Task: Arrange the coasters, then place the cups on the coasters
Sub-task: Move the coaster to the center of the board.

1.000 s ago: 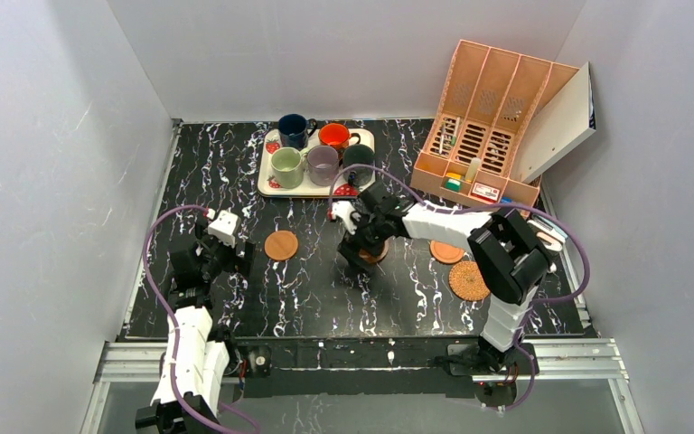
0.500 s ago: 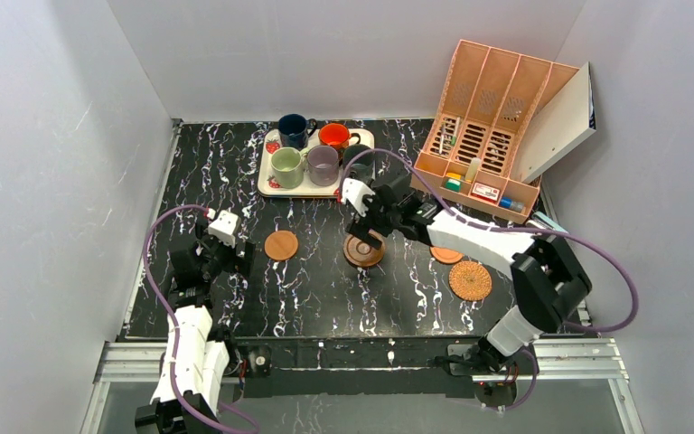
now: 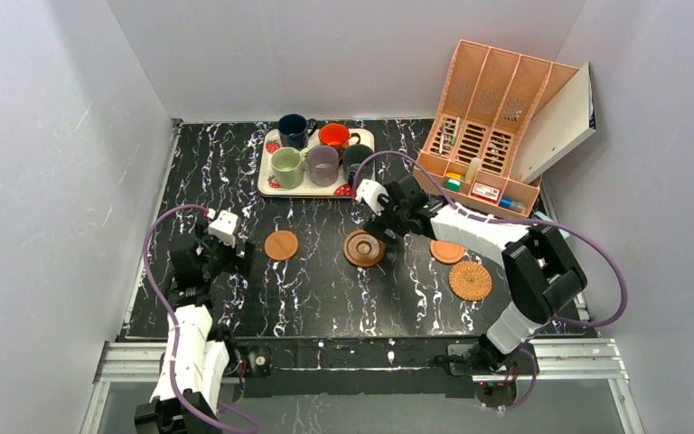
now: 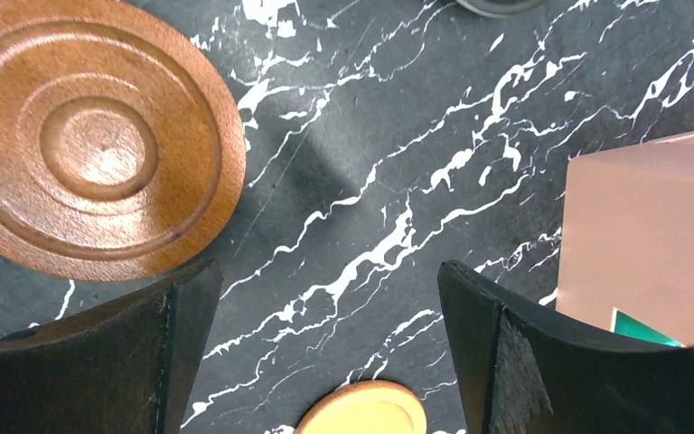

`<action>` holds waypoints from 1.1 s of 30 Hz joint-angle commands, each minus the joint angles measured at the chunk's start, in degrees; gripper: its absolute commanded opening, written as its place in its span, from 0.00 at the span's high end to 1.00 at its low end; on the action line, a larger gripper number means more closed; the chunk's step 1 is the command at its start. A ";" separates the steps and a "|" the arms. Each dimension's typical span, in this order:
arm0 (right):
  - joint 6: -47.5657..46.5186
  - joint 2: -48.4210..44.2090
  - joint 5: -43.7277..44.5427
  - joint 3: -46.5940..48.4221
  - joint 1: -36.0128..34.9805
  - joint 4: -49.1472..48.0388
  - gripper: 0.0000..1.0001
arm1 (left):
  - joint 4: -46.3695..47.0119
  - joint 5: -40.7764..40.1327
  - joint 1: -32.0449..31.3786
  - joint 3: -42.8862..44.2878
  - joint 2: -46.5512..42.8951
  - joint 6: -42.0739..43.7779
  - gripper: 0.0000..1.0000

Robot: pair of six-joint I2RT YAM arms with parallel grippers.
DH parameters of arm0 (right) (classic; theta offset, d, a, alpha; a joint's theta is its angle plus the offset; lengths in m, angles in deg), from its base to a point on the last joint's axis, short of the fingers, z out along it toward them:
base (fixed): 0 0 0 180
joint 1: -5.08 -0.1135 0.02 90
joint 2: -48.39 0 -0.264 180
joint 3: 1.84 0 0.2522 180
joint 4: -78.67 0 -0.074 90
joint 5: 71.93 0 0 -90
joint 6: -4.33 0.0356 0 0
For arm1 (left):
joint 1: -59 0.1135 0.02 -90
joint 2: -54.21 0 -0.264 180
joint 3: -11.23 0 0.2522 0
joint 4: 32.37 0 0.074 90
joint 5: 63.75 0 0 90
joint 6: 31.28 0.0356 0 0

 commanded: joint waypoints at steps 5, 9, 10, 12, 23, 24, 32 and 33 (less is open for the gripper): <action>-0.73 5.86 -0.14 5.27 0.04 9.48 0.01 | 1.07 0.00 0.40 -0.43 0.12 0.54 0.02; -1.27 5.71 -1.23 5.30 -0.02 10.83 0.01 | 1.05 0.05 0.38 -0.30 0.51 0.58 0.02; -1.44 5.79 -2.11 5.40 -0.04 11.50 0.01 | 1.03 0.02 0.41 -0.26 0.63 0.53 0.02; -1.58 6.13 -3.67 5.50 -0.11 12.18 0.01 | 1.05 0.03 0.39 -0.32 0.67 0.56 0.02; 0.49 10.53 -4.62 5.42 -0.70 8.09 0.01 | 1.07 -0.29 0.41 -0.34 0.46 0.59 0.02; 0.63 11.02 -4.62 5.42 -0.86 7.69 0.01 | 1.10 -0.30 0.43 -0.42 0.37 0.59 0.02; 1.57 11.61 -4.56 5.33 -1.68 5.36 0.01 | 1.23 -0.23 0.39 -0.52 0.35 0.78 0.02; 1.64 11.52 -4.61 5.33 -1.69 5.31 0.01 | 1.23 -0.29 0.42 -0.52 0.36 0.78 0.02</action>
